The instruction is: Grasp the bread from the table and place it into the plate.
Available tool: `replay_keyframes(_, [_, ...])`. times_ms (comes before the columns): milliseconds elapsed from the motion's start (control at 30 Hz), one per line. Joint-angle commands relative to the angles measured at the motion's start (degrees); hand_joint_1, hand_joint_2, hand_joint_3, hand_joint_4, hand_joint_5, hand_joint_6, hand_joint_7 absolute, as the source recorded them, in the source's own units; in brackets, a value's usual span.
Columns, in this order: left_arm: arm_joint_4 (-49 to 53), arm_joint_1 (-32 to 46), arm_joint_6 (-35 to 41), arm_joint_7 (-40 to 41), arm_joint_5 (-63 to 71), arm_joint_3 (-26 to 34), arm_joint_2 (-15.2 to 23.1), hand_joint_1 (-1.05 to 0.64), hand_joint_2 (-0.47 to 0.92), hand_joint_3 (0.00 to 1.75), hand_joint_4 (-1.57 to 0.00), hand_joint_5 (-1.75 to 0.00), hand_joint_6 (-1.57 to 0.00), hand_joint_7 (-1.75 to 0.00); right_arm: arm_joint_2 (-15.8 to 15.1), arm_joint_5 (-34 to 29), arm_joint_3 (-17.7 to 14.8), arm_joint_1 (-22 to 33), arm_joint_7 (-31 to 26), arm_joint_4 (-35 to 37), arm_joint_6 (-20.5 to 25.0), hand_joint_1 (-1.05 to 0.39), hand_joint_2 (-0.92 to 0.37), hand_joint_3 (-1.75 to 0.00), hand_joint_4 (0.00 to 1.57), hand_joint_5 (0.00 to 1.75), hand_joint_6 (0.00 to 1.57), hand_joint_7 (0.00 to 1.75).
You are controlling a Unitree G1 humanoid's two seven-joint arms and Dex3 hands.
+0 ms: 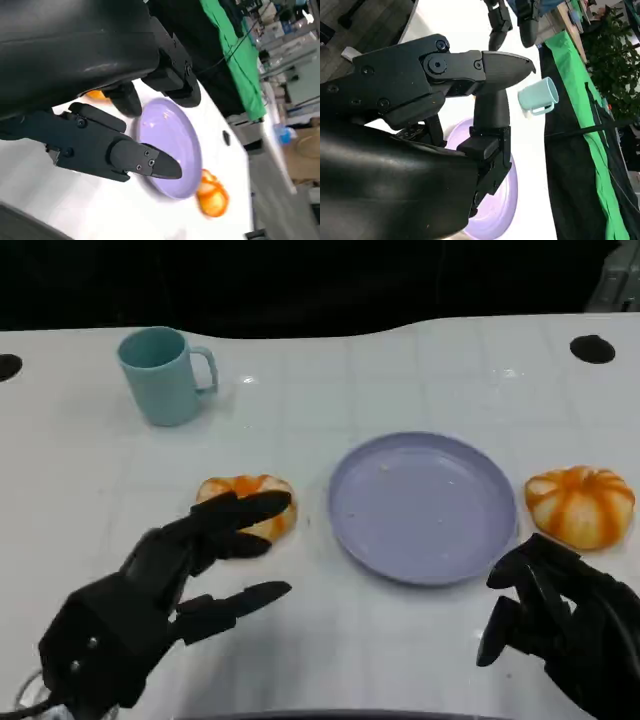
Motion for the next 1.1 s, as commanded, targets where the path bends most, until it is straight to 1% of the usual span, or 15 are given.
replay_keyframes(33, [-0.6, -3.1, -3.7, 0.9, 8.6, -1.2, 5.3, -0.28, 0.84, 0.00, 0.00, -0.69, -0.36, -0.02, -0.4, 0.4, -0.7, -0.4, -0.2, 0.4, 0.1, -0.44, -0.92, -0.39, 0.65, 1.75, 0.50, 1.64])
replay_keyframes(67, [-0.2, -3.7, -4.7, 1.2, 10.9, -1.6, 6.4, -0.27, 0.83, 0.00, 0.00, -0.65, -0.35, -0.01, -0.4, 0.3, -0.7, -0.5, -0.5, 0.3, 0.4, -0.44, -0.92, -0.38, 0.65, 1.75, 0.50, 1.63])
replay_keyframes(100, [0.1, -4.2, -5.6, 1.6, 13.3, -2.1, 7.5, -0.28, 0.83, 0.00, 0.00, -0.57, -0.32, -0.01, -0.3, 0.3, -0.7, -0.6, -0.6, 0.2, 0.6, -0.44, -0.92, -0.38, 0.65, 1.75, 0.50, 1.63])
replay_keyframes(133, [0.3, -4.5, -6.1, 1.9, 15.0, -2.4, 8.2, -0.29, 0.82, 0.00, 0.00, -0.54, -0.30, -0.01, -0.3, 0.3, -0.7, -0.6, -0.8, 0.2, 0.7, -0.44, -0.92, -0.38, 0.65, 1.75, 0.50, 1.63])
replay_keyframes(300, [1.2, -6.8, -8.5, 5.2, 25.9, -4.0, 11.4, -0.28, 0.79, 0.00, 0.00, -0.44, -0.28, 0.00, -0.4, 0.5, -0.8, -0.6, -0.3, 0.5, 0.2, -0.44, -0.92, -0.39, 0.64, 1.75, 0.48, 1.63])
replay_keyframes(333, [1.6, -7.9, -8.5, 6.0, 29.5, -4.9, 12.3, -0.29, 0.76, 0.00, 0.00, -0.41, -0.27, 0.00, -0.5, 0.4, -0.8, -0.5, -0.4, 0.4, 0.3, -0.44, -0.92, -0.39, 0.64, 1.75, 0.48, 1.63])
replay_keyframes(400, [2.5, -9.7, -8.2, 7.2, 35.2, -6.5, 13.3, -0.27, 0.73, 0.00, 0.00, -0.39, -0.26, 0.00, -0.6, 0.4, -0.8, -0.5, -0.3, 0.3, 0.4, -0.44, -0.92, -0.40, 0.64, 1.75, 0.48, 1.64])
replay_keyframes(467, [3.6, -11.3, -7.2, 7.2, 38.9, -7.9, 13.6, -0.26, 0.72, 0.00, 0.00, -0.37, -0.26, 0.00, -0.7, 0.4, -0.8, -0.6, -0.2, 0.3, 0.3, -0.44, -0.92, -0.40, 0.64, 1.75, 0.48, 1.64])
replay_keyframes(567, [6.1, -13.5, -6.1, 7.2, 42.1, -9.6, 13.2, -0.26, 0.73, 0.00, 0.00, -0.38, -0.26, 0.00, -0.7, 0.4, -0.7, -0.5, 0.5, 0.7, -0.5, -0.44, -0.92, -0.40, 0.64, 1.75, 0.48, 1.64])
replay_keyframes(700, [7.9, -15.0, -5.0, 7.2, 44.3, -11.0, 13.0, -0.28, 0.74, 0.01, 0.00, -0.40, -0.26, 0.00, -0.5, 0.4, -0.8, -0.5, 0.5, 0.8, -0.5, -0.44, -0.92, -0.39, 0.65, 1.75, 0.48, 1.64])
replay_keyframes(833, [15.8, -20.9, -2.0, 5.7, 47.2, -15.2, 10.9, -0.26, 0.74, 0.01, 0.00, -0.41, -0.26, 0.00, -0.5, 0.3, -0.8, -0.4, 0.3, 0.7, -0.4, -0.44, -0.92, -0.39, 0.65, 1.75, 0.49, 1.64])
replay_keyframes(933, [17.8, -22.4, -1.3, 6.2, 47.4, -16.4, 10.7, -0.25, 0.74, 0.00, 0.00, -0.43, -0.27, 0.00, -0.4, 0.2, -0.7, -0.4, 0.1, 0.6, -0.3, -0.44, -0.92, -0.39, 0.66, 1.75, 0.50, 1.64])
replay_keyframes(967, [20.2, -24.0, -0.3, 5.6, 47.4, -17.1, 9.8, -0.25, 0.74, 0.00, 0.00, -0.43, -0.27, 0.00, -0.5, 0.2, -0.7, -0.4, 0.2, 0.6, -0.4, -0.44, -0.92, -0.39, 0.66, 1.75, 0.50, 1.64])
replay_keyframes(1100, [30.8, -30.6, 3.4, 4.6, 48.0, -19.7, 6.5, -0.24, 0.73, 0.00, 0.00, -0.34, -0.24, 0.00, -0.6, 0.5, -0.8, -0.2, 0.4, 0.4, -0.2, -0.44, -0.92, -0.40, 0.65, 1.75, 0.49, 1.63])
